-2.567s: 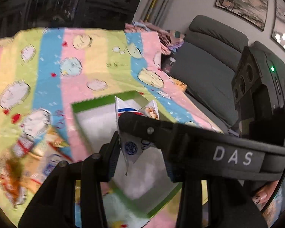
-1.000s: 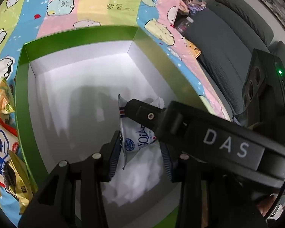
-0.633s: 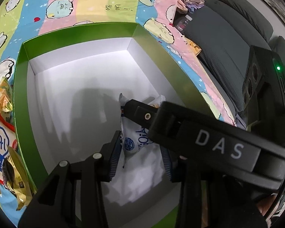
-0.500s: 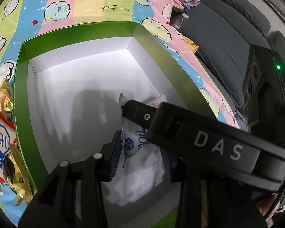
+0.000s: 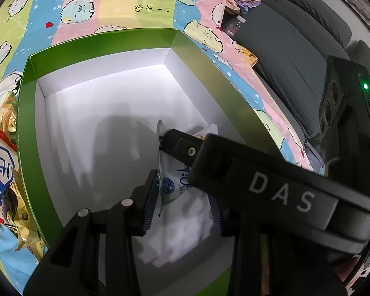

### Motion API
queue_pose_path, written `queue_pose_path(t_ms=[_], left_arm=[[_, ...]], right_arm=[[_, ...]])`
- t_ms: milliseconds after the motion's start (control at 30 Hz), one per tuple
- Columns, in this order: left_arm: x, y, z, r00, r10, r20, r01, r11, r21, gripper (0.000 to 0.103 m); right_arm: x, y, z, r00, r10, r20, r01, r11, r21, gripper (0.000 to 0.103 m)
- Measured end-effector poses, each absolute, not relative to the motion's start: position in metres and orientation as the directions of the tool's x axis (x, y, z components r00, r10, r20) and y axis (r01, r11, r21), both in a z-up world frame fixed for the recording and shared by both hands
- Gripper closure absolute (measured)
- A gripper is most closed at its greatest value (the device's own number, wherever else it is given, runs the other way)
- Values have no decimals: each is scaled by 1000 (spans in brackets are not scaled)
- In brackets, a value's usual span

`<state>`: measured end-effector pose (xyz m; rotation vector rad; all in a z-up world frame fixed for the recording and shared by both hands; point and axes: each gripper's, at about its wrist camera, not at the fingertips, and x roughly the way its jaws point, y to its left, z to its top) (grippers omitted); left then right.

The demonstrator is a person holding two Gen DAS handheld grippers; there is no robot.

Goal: Organize snacks
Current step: 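Open the right gripper to drop the peanut bag into the box, then grasp the orange panda-print chip bag with the right gripper and lift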

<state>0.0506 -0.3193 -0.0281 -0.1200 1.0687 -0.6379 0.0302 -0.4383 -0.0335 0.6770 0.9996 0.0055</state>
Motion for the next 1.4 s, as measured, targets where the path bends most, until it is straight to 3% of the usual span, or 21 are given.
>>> queue_pose_path(t_ms=[167,367,433,500,600,767,900,1100,1200,1400], left_arm=[[51,-320,-28,320,-535,-782,432,817,-382,64],[40,-304,1,363,-544,-757,434,817,-379,64],[32,-292,18,409,-546,-731,444,819,-363,60],[24,-280,30,431,-546,-719,449,820,-354,45],[10,-256,46,481,-538,-692,452,829,-330,32],[-5,-194,61,577,-481,-661,376,874,-308,25],[-10,-122,63,642,-391,-659,221,918,-329,23],[-13,-16,43,710,-252,-658,-17,927,-373,23],[-10,21,19,703,-259,-662,-93,889,-448,23],[-3,44,-18,666,-318,-675,-171,816,-552,24]], right_arm=[[29,-437,-34,550,300,-779,308,795,523,37],[21,-421,-3,611,266,-746,228,843,488,16],[15,-415,13,653,273,-706,187,846,500,15],[9,-408,28,689,265,-675,162,851,499,13],[0,-393,46,729,255,-635,112,871,479,5],[1,-363,59,753,306,-582,34,866,499,5],[7,-328,55,718,381,-582,-46,861,507,5],[16,-266,41,625,469,-624,-171,862,477,5],[21,-237,31,572,492,-656,-224,863,452,5],[39,-174,27,472,502,-725,-347,862,370,23]])
